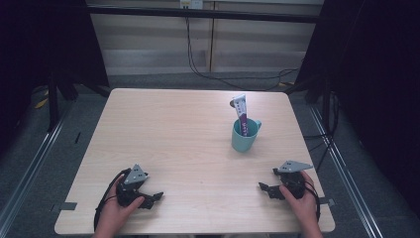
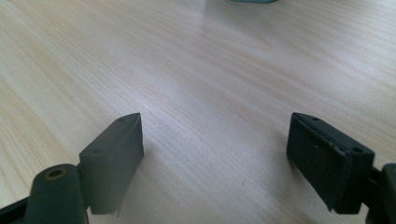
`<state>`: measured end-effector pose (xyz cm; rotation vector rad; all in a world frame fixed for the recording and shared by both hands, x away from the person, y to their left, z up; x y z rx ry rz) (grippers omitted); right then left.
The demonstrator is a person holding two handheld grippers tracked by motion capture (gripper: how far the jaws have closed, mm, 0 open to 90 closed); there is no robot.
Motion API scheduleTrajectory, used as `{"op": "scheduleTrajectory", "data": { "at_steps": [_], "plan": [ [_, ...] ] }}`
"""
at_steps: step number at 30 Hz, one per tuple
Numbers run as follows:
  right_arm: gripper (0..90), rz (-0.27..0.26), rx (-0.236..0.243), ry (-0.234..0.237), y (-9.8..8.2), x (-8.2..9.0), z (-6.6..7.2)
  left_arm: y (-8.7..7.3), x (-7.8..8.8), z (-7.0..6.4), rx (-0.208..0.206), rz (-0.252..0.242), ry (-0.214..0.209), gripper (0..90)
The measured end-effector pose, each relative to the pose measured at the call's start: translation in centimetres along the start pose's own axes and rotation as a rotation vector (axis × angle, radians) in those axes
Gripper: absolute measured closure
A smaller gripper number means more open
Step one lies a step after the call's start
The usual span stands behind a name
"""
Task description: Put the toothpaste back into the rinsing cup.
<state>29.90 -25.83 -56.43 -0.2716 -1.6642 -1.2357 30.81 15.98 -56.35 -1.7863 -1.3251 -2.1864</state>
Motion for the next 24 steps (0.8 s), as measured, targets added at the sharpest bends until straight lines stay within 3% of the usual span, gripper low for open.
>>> {"op": "scheduleTrajectory", "data": {
  "at_steps": [24],
  "plan": [
    [14.0, 0.001, -0.007, -0.013, -0.18, -0.07, -0.09, 0.02, -0.02, -0.02, 0.000, -0.003, -0.004, 9.8]
  ]
}}
Point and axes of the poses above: each handheld gripper's, and its own axes: x roughly backward along the jaws, y roughly out of its top, z roughly to its left, the point moved 8 cm from there along -x, roughly forward along the jaws, and after that the axes turned 10 degrees about z, right-handed, at the moved point
